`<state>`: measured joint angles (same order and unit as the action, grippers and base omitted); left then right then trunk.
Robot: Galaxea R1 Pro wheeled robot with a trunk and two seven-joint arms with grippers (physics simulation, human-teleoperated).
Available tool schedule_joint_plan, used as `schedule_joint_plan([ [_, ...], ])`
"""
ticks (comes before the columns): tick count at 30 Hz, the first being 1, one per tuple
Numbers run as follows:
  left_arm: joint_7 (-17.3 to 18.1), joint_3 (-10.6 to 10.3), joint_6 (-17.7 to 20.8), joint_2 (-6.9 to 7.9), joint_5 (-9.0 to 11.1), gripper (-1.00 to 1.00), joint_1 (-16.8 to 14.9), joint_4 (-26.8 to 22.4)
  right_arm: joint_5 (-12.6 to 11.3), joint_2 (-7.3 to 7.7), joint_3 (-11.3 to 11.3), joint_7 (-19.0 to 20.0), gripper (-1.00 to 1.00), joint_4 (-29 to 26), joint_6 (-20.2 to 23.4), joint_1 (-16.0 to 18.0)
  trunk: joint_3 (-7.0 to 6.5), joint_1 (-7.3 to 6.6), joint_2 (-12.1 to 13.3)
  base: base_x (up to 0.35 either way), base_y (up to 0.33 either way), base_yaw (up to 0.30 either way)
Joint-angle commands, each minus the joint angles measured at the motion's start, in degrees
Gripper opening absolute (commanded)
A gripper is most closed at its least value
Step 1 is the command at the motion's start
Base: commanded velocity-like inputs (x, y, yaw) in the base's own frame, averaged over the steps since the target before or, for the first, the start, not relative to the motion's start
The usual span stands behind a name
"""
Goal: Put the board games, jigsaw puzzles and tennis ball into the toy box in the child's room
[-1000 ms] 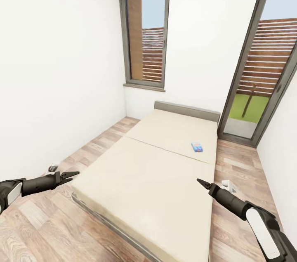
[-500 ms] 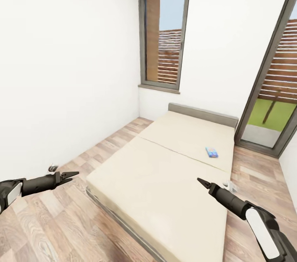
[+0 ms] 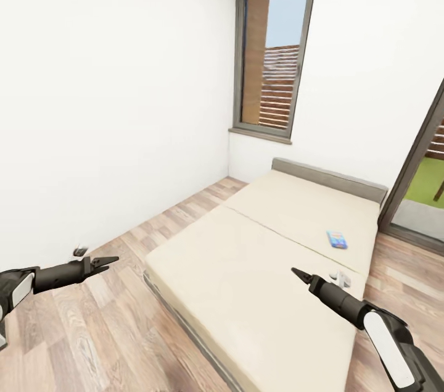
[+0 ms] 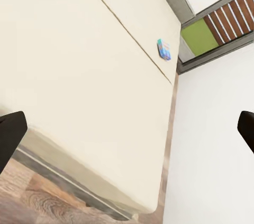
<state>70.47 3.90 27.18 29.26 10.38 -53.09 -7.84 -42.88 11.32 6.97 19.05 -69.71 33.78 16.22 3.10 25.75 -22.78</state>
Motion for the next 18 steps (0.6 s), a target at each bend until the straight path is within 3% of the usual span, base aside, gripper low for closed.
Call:
schedule_joint_plan([
  [1,0.21,0.39,0.60,-0.05,-0.27,1.00,-0.08,0.02,-0.19,0.01,0.06,0.11,1.00,-0.01,0.35,0.04,0.11,0.04,-0.13,-0.040,-0.254,0.274],
  [7,0.27,0.35,0.59,-0.03,-0.27,1.00,-0.08,0.02,-0.19,-0.09,-0.01,0.11,1.00,-0.03,0.33,0.04,-0.07,0.04,-0.13,-0.015,-0.124,0.274],
  [18,0.37,0.30,0.59,-0.02,-0.27,1.00,-0.08,0.02,-0.19,-0.13,-0.03,0.11,1.00,0.01,0.32,0.05,-0.39,0.04,-0.13,-0.008,-0.011,0.274],
])
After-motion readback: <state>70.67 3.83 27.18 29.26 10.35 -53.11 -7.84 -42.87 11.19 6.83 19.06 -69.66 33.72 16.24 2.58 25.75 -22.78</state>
